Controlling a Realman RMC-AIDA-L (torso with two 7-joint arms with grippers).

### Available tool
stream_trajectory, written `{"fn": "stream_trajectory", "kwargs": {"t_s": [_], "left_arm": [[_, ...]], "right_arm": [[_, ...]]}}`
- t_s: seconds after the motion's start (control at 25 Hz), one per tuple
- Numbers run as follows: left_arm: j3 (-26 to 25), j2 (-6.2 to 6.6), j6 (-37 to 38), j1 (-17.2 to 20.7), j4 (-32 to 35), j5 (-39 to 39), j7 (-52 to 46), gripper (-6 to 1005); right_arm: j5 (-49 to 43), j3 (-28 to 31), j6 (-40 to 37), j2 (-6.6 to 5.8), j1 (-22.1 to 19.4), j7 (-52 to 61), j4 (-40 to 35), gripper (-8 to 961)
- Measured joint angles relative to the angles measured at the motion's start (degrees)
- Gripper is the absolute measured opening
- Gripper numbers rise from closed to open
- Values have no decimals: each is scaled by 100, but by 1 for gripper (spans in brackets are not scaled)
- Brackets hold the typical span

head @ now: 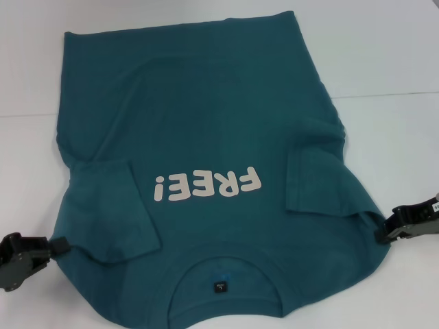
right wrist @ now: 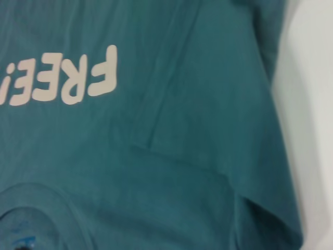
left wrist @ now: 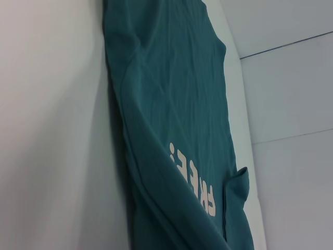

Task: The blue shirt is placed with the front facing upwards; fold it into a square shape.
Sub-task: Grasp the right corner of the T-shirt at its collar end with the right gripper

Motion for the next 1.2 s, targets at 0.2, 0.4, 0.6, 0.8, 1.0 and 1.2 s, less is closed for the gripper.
{"fn": "stream_trajectory", "kwargs": {"t_s": [0.2, 0.4, 0.6, 0.8, 1.0, 1.2], "left_arm": [[2, 0, 2, 0, 0, 0, 0, 7], [5, -5, 1, -2, 0, 0, 0, 7], [5, -7, -2, -7, 0, 0, 0, 7], [5, -20, -10, -9, 0, 0, 0, 6], [-3, -25, -23, -9, 0, 0, 0, 6], [-4, -26, -42, -9, -1, 0, 0, 6]], "right_arm": [[9, 53, -40, 0, -82, 30, -185, 81], [2, 61, -4, 7, -102, 32, -192, 279], [5, 62, 140, 38, -86, 116, -192, 463], [-18, 5, 355, 101, -3, 180, -120, 457], [-112, -96, 475, 175, 110, 252, -61, 455], [-94, -156, 493, 257, 232, 253, -45, 452]]}}
